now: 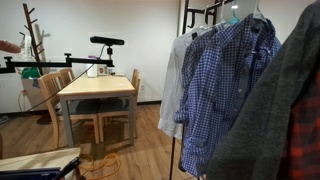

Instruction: Pick the white shirt on the hang and move it to the right

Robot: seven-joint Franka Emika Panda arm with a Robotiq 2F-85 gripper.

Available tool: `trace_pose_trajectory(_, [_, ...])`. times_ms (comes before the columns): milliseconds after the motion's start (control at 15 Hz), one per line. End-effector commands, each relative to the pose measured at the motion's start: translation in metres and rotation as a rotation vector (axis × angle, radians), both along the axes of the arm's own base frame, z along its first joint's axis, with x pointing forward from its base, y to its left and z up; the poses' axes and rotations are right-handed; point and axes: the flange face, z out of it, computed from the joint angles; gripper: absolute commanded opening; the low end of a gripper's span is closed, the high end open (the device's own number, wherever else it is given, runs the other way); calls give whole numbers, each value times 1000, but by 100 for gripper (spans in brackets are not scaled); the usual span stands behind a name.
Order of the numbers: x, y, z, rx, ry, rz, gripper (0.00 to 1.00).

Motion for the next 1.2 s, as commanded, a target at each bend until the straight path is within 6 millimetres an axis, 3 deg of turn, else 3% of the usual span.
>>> trace_pose_trajectory(0, [-12,9,-37,72,184,-29,100])
trace_pose_trajectory(267, [-37,18,-76,119,338,-92,100])
trace_pose_trajectory(600, [-64,36,-107,167,492,-124,100])
trace_pose_trajectory(1133, [-66,84,-163,280,647,25,100])
